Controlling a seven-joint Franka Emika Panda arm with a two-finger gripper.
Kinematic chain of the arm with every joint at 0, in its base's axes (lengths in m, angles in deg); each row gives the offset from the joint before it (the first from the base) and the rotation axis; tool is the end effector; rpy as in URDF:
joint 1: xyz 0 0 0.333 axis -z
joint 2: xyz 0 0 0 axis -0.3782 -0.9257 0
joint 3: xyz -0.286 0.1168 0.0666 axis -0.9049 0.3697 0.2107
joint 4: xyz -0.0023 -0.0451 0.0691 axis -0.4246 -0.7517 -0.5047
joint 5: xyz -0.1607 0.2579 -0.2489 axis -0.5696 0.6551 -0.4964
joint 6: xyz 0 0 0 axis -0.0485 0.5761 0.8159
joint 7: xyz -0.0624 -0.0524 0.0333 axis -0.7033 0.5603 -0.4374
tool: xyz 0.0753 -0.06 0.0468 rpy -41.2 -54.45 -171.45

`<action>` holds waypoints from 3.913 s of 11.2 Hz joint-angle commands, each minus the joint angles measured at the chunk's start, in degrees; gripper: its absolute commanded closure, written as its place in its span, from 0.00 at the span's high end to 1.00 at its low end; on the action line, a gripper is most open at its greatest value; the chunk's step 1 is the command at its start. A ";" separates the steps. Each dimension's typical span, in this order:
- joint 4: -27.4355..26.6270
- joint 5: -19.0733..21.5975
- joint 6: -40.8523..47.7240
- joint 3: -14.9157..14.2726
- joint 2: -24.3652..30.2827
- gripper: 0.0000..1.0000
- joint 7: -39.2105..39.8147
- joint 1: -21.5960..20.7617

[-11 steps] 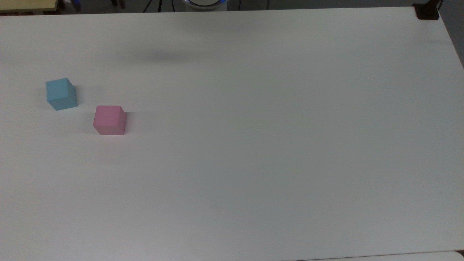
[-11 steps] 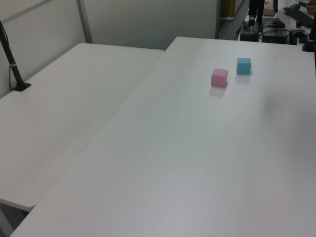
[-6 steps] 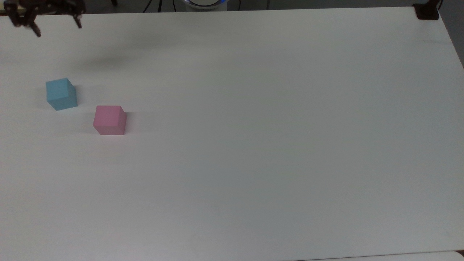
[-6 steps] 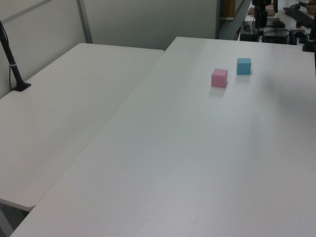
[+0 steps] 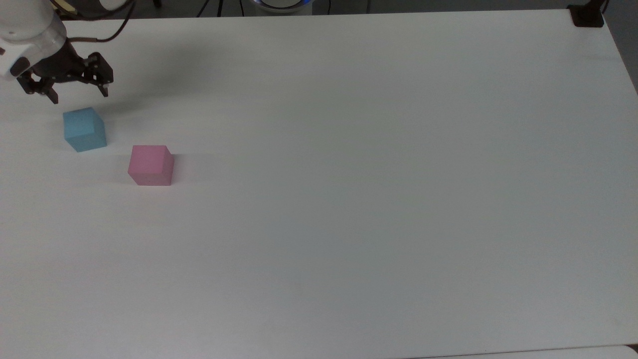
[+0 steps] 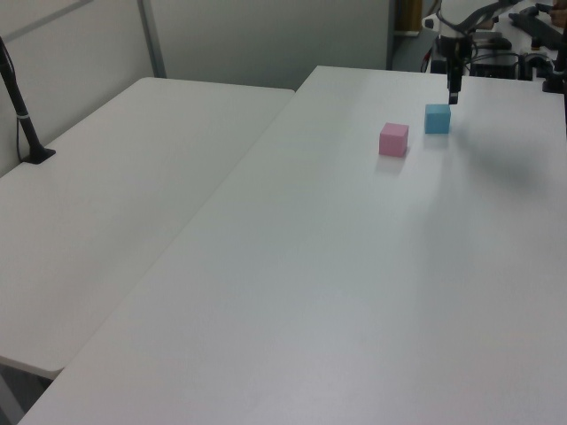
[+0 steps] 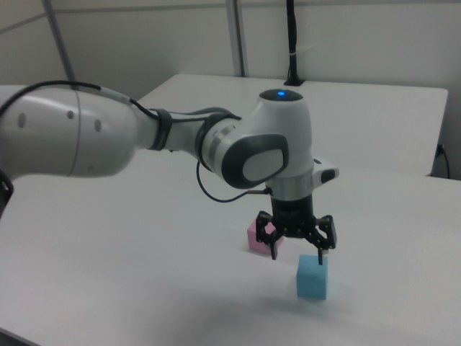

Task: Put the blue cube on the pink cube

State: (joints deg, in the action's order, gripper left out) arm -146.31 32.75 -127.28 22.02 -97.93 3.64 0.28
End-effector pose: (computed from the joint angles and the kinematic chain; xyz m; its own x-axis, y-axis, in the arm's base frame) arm 0.5608 -0.3353 0.3951 0.9720 0.2291 -0.0522 0.2322 -0.9707 0.0622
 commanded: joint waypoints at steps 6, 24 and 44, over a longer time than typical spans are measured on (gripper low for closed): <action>-1.27 0.07 -11.38 0.18 -5.65 0.82 -5.96 -0.09; 6.47 -0.02 -1.80 8.53 -3.19 0.55 -25.30 -6.95; 6.29 5.06 22.41 8.62 18.40 1.00 -39.53 -7.30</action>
State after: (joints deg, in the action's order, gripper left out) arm -138.21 34.67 -111.95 30.91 -85.89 -33.81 -6.63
